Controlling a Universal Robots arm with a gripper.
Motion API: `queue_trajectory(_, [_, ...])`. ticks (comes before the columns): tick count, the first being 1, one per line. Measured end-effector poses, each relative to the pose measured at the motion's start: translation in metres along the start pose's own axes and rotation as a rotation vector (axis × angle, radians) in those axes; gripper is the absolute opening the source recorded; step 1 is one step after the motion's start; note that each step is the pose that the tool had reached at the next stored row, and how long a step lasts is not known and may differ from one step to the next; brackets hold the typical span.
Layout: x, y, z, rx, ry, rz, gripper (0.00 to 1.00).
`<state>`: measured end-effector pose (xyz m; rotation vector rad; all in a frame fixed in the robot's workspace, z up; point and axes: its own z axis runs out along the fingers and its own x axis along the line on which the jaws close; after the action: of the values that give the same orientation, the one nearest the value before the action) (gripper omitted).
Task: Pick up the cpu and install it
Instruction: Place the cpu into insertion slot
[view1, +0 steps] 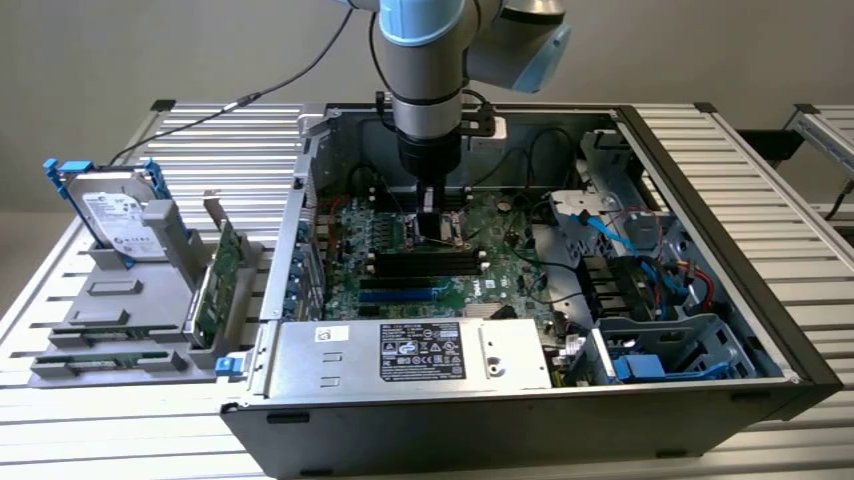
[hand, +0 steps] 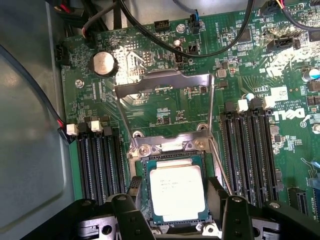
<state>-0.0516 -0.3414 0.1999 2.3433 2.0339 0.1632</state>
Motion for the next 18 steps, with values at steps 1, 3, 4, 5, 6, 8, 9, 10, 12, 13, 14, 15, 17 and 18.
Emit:
queue_trajectory(1, [0.000,0.0001,-0.0006,0.0002,0.0004,0.000,0.63])
queue_trajectory(3, [0.000,0.0002,-0.0020,0.0008,0.0008,0.000,0.63])
queue_trajectory(4, [0.000,0.0003,-0.0029,0.0013,0.0009,0.000,0.63])
queue_trajectory(5, [0.000,0.0004,-0.0037,0.0015,0.0012,0.000,0.63])
queue_trajectory(6, [0.000,0.0005,-0.0046,0.0019,0.0016,0.001,0.63])
queue_trajectory(8, [0.000,0.0006,-0.0066,0.0026,0.0024,0.001,0.63])
queue_trajectory(9, [0.000,0.0007,-0.0077,0.0029,0.0029,0.001,0.63])
queue_trajectory(10, [0.000,0.0009,-0.0088,0.0032,0.0034,0.001,0.63])
queue_trajectory(12, [0.001,0.0011,-0.0117,0.0039,0.0050,0.002,0.63])
queue_trajectory(13, [0.001,0.0013,-0.0133,0.0041,0.0059,0.003,0.63])
queue_trajectory(14, [0.001,0.0014,-0.0149,0.0043,0.0069,0.003,0.63])
queue_trajectory(15, [0.001,0.0016,-0.0167,0.0045,0.0077,0.004,0.63])
queue_trajectory(17, [0.001,0.0020,-0.0203,0.0050,0.0101,0.005,0.63])
queue_trajectory(18, [0.001,0.0021,-0.0220,0.0053,0.0115,0.006,0.63])
